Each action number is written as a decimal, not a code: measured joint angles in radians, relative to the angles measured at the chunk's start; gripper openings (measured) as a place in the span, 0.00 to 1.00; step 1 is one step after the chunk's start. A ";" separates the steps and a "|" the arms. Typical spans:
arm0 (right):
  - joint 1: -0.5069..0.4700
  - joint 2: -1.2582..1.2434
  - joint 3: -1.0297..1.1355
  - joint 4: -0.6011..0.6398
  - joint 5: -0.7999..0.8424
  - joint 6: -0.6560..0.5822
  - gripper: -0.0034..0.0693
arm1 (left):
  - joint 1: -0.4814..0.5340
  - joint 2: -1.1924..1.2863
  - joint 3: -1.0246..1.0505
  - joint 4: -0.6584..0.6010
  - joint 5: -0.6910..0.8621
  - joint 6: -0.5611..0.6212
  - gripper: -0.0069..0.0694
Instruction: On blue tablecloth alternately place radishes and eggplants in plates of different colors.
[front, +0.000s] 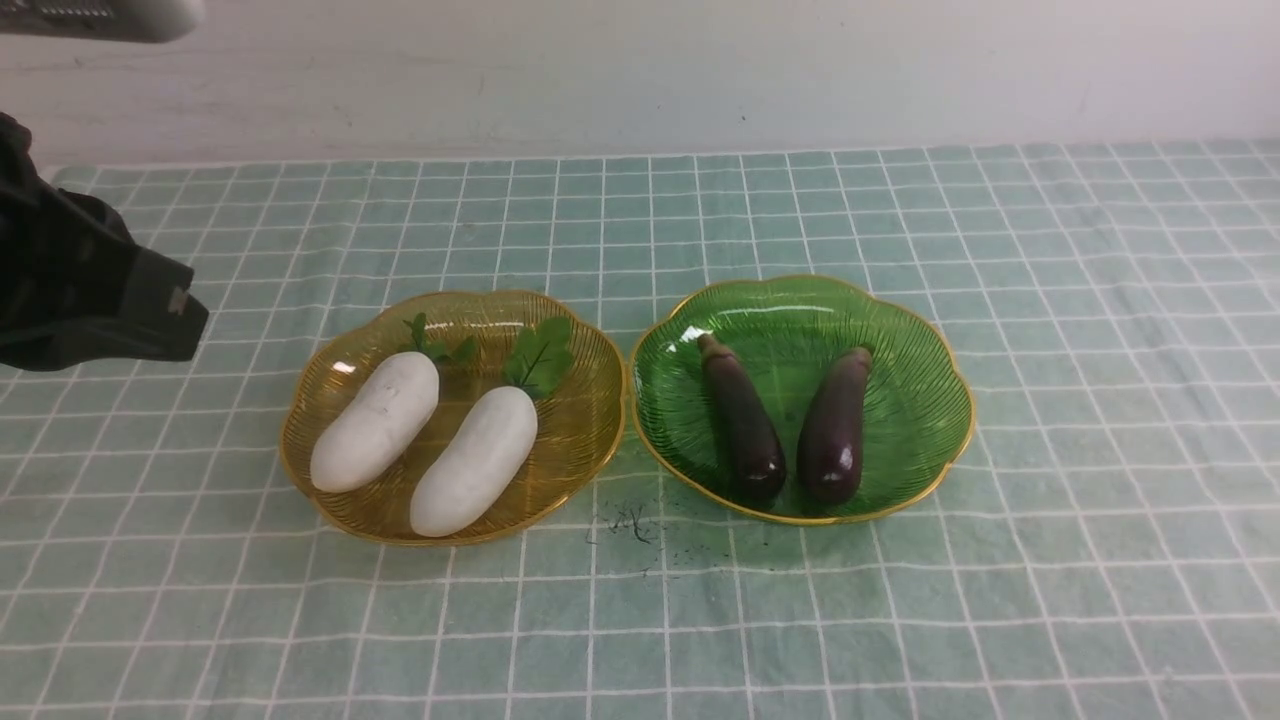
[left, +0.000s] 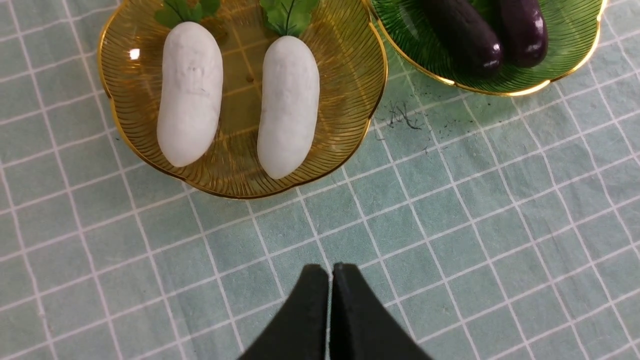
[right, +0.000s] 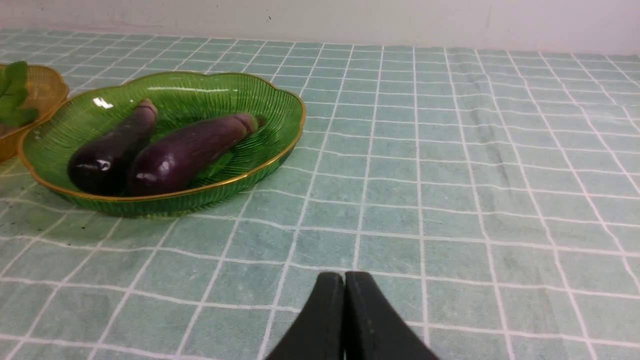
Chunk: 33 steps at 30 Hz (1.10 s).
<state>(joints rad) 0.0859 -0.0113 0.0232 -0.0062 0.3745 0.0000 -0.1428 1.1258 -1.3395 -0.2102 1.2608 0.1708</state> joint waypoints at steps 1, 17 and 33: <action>-0.018 0.000 0.000 0.000 0.000 0.000 0.03 | 0.000 0.000 0.000 0.000 0.000 0.000 0.08; -0.080 -0.001 0.000 0.006 0.000 0.017 0.03 | 0.000 -0.078 0.026 0.030 -0.003 0.000 0.08; -0.080 -0.001 0.000 0.006 0.000 0.019 0.03 | 0.000 -0.739 0.758 -0.104 -0.667 -0.003 0.08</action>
<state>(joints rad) 0.0062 -0.0120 0.0232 0.0000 0.3745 0.0187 -0.1428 0.3873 -0.5811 -0.3145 0.5941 0.1681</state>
